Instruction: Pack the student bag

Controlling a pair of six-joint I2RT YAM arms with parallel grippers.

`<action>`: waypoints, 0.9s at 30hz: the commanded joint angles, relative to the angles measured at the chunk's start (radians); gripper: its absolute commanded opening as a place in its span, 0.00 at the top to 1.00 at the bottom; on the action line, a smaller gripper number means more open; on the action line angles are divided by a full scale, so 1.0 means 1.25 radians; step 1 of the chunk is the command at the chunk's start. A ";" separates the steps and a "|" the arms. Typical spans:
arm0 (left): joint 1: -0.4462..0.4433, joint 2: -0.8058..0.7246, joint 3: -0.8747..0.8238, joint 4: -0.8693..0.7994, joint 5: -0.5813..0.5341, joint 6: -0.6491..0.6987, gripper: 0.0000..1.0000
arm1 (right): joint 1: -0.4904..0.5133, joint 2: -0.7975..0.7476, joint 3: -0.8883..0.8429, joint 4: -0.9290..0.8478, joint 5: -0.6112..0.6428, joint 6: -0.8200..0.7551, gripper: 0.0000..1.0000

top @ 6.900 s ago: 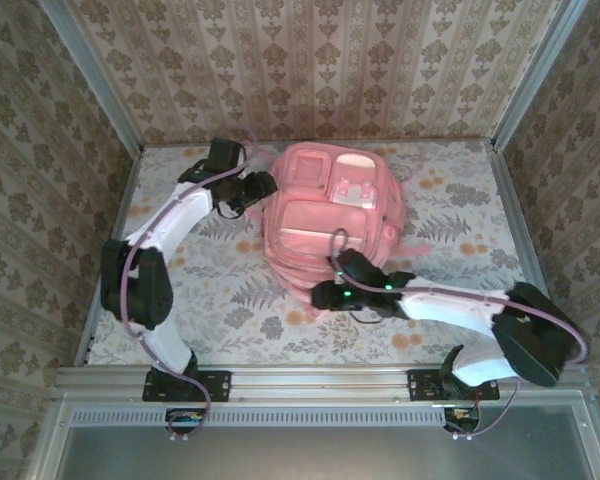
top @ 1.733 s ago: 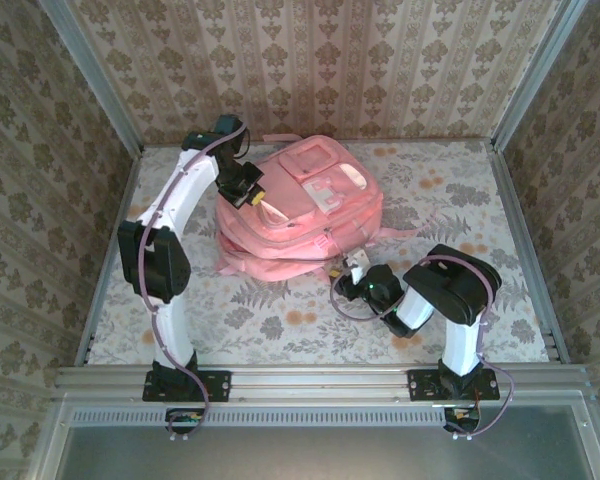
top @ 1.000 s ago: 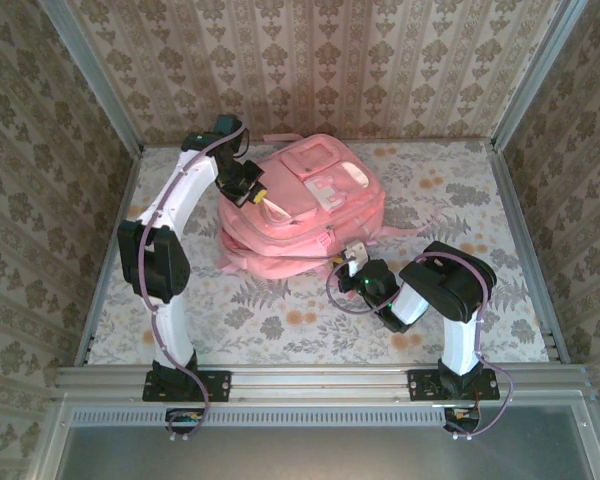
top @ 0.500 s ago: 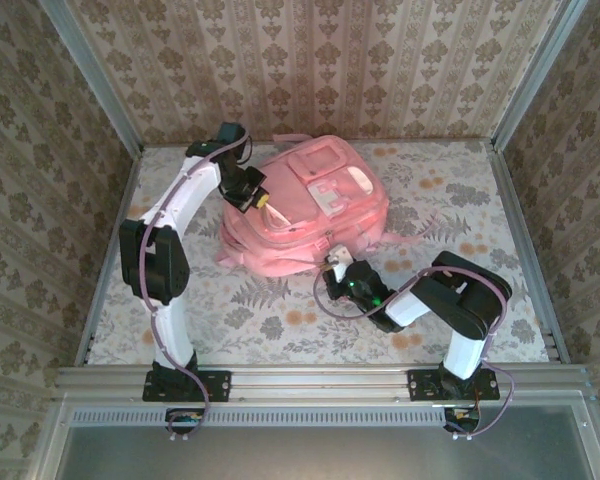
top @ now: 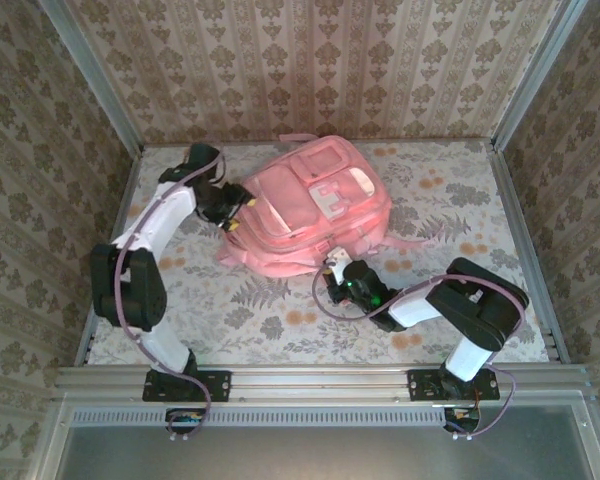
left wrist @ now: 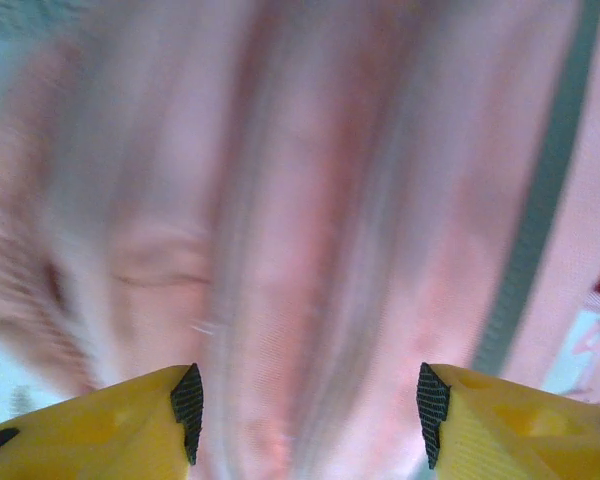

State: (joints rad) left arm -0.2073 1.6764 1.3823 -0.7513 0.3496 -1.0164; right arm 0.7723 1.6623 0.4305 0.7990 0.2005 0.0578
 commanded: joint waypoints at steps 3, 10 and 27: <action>0.089 -0.045 -0.099 0.075 -0.004 0.114 0.38 | -0.077 -0.045 -0.029 -0.018 -0.063 0.027 1.00; 0.092 0.095 -0.099 0.130 0.060 0.104 0.39 | -0.149 -0.057 -0.021 -0.050 -0.136 0.020 1.00; 0.018 0.044 -0.336 0.471 0.115 -0.149 1.00 | -0.124 -0.098 -0.005 -0.138 -0.243 0.001 1.00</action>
State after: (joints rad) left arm -0.1509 1.7573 0.9981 -0.2367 0.4416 -1.1145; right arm 0.5884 1.5715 0.3996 0.6655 -0.0414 0.0776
